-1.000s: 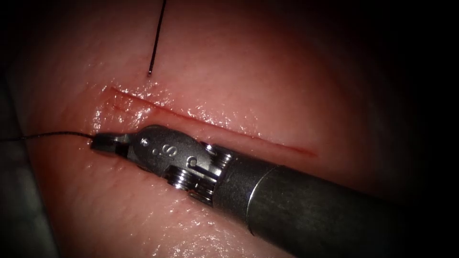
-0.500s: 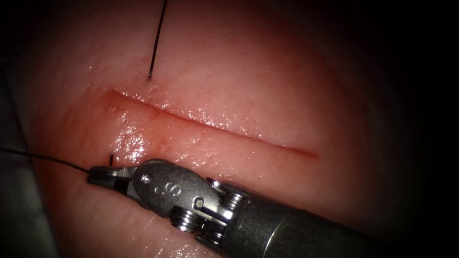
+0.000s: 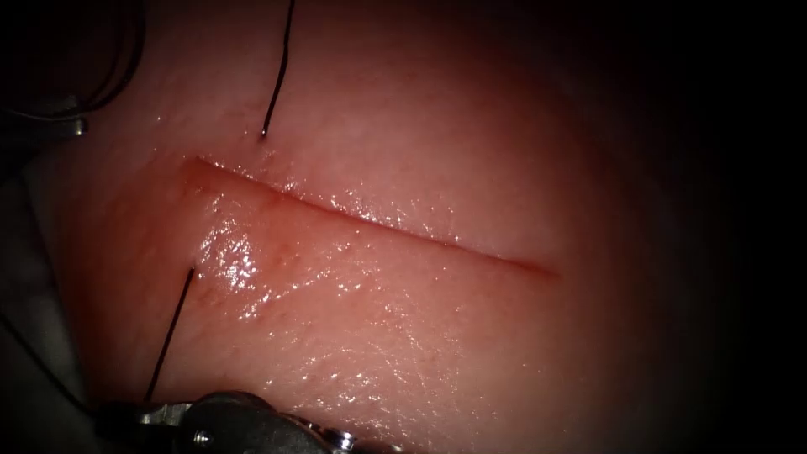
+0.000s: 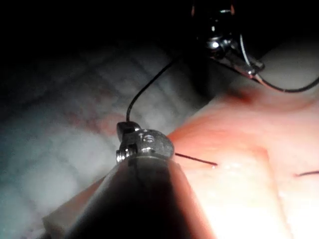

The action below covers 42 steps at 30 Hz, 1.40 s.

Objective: Wound Closure
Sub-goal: Use the right gripper to pull the suture through the cut until a short tail remains on top

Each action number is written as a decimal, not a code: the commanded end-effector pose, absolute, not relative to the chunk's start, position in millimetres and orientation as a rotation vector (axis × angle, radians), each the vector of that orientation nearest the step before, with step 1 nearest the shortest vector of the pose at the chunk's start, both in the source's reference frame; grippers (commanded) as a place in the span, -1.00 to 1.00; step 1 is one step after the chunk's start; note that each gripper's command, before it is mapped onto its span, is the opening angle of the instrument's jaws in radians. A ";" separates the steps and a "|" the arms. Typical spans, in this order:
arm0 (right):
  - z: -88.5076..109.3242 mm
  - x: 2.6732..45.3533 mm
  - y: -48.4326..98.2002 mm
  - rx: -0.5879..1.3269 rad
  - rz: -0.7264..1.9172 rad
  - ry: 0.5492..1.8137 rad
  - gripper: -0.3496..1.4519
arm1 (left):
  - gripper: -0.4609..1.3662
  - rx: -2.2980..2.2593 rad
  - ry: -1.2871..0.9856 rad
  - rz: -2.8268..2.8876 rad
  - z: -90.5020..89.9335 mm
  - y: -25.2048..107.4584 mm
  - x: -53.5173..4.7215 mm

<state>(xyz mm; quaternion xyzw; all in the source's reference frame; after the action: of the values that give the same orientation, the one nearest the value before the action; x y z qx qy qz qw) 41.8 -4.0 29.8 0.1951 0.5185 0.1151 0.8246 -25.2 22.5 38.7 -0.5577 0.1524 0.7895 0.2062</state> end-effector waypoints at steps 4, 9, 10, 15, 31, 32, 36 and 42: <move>29.0 42.8 -5.5 0.434 0.214 1.082 -1.00 | -0.88 -1.558 0.410 2.206 39.1 22.4 -25.7; 28.4 44.2 -7.0 0.478 0.171 1.087 -1.00 | -0.88 -1.556 0.407 2.208 39.7 22.3 -25.9; 28.4 44.4 -7.2 0.487 0.161 1.086 -1.00 | -0.88 -1.557 0.407 2.208 39.8 22.2 -25.9; 28.9 45.7 -8.9 0.539 0.108 1.084 -1.00 | -0.88 -1.557 0.408 2.208 39.9 22.2 -25.9; 29.3 48.6 -11.4 0.604 0.043 1.110 -0.22 | -0.88 -1.563 0.405 2.210 39.9 22.1 -25.2; 29.2 48.5 -11.1 0.593 0.054 1.112 0.04 | -0.88 -1.563 0.404 2.210 39.9 22.2 -25.2; 28.7 46.5 -8.4 0.532 0.124 1.099 0.53 | -0.88 -1.564 0.404 2.211 40.0 22.2 -25.1; 27.0 42.8 -4.1 0.424 0.196 1.136 0.76 | -0.88 -1.563 0.403 2.211 40.0 22.3 -25.1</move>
<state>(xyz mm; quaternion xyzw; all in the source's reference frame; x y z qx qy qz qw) 41.9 -3.0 26.4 0.1898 0.5361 0.0970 0.8168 -25.1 22.3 40.0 -0.5585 0.1486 0.7904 0.2034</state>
